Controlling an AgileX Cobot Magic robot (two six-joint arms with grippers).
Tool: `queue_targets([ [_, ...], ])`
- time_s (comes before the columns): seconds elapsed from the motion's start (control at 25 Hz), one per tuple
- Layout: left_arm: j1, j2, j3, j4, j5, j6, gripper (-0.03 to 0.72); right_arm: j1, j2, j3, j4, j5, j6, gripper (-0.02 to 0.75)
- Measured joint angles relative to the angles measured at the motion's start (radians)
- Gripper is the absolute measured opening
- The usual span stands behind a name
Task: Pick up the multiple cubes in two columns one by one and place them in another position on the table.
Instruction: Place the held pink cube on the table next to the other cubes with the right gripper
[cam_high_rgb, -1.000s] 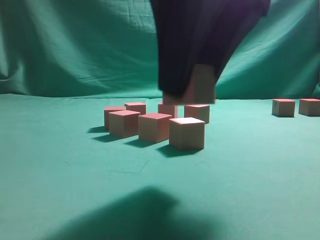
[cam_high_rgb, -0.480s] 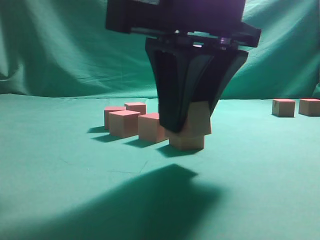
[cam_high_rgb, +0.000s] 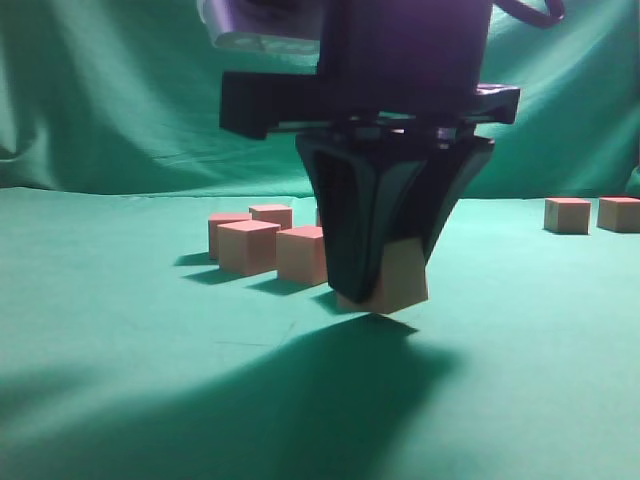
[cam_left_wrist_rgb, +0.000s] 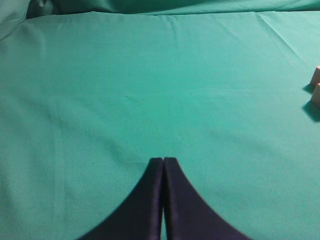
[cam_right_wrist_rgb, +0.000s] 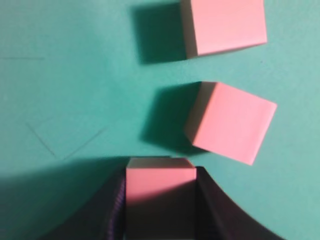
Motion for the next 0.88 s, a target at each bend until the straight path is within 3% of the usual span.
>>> queue_targets([
  [0.68,0.000,0.000,0.000,0.000,0.000,0.000,0.000,0.000,0.006,0.000,-0.012,-0.010,0.002,0.269],
  [0.76,0.000,0.000,0.000,0.000,0.000,0.000,0.000,0.000,0.006,0.000,-0.012,-0.010,0.002,0.326],
  [0.88,0.000,0.000,0.000,0.000,0.000,0.000,0.000,0.000,0.006,0.000,-0.012,-0.010,0.002,0.321],
])
